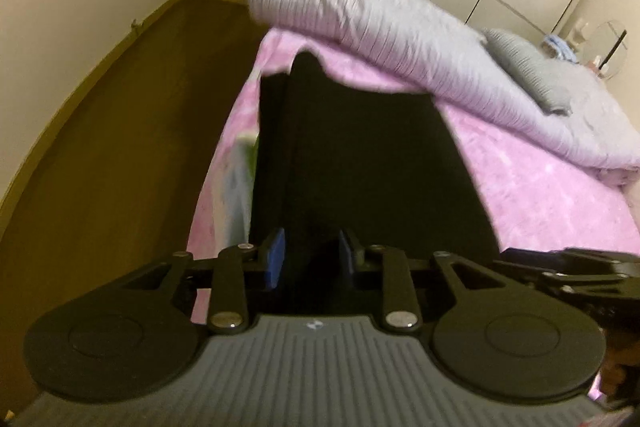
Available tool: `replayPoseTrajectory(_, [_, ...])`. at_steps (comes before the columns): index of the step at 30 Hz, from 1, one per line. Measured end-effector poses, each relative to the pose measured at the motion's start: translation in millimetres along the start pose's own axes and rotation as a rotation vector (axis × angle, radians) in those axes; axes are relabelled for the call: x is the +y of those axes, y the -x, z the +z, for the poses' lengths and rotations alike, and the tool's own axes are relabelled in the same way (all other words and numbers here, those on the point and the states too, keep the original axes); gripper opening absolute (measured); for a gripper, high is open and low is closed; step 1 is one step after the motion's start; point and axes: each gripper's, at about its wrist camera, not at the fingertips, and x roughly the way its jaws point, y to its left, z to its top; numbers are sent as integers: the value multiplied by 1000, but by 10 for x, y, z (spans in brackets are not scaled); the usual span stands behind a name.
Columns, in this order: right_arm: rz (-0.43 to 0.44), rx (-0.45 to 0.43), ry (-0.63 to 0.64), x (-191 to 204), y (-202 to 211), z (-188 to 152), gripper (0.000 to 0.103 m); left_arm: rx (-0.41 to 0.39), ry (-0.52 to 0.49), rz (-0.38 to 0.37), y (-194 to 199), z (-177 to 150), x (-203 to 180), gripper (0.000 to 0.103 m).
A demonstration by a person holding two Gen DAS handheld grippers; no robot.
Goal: Fold clothes
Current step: 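Lower the black garment onto the green towel stack with both grippers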
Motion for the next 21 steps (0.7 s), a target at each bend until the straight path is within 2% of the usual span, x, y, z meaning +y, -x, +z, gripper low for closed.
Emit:
replayPoseTrajectory(3, [-43, 25, 78, 155, -148, -98, 48, -2, 12, 0, -62, -53, 83, 25])
replayPoseTrajectory(8, [-105, 91, 128, 228, -355, -268, 48, 4, -36, 13, -118, -52, 29, 25])
replayPoseTrajectory(11, [-99, 85, 101, 198, -291, -252, 48, 5, -58, 29, -67, -31, -35, 23])
replayPoseTrajectory(14, [-93, 49, 53, 159, -121, -161, 48, -13, -120, 43, 154, -7, -183, 19])
replayPoseTrajectory(16, [-102, 16, 44, 150, -5, -93, 48, -24, -146, 23, 285, -20, -264, 19])
replayPoseTrajectory(18, [-108, -10, 37, 145, 83, -32, 48, -8, -157, 19, 291, -69, -299, 19])
replayPoseTrajectory(21, [-108, 12, 32, 138, -13, -13, 48, 28, -135, 38, 161, -154, -253, 19])
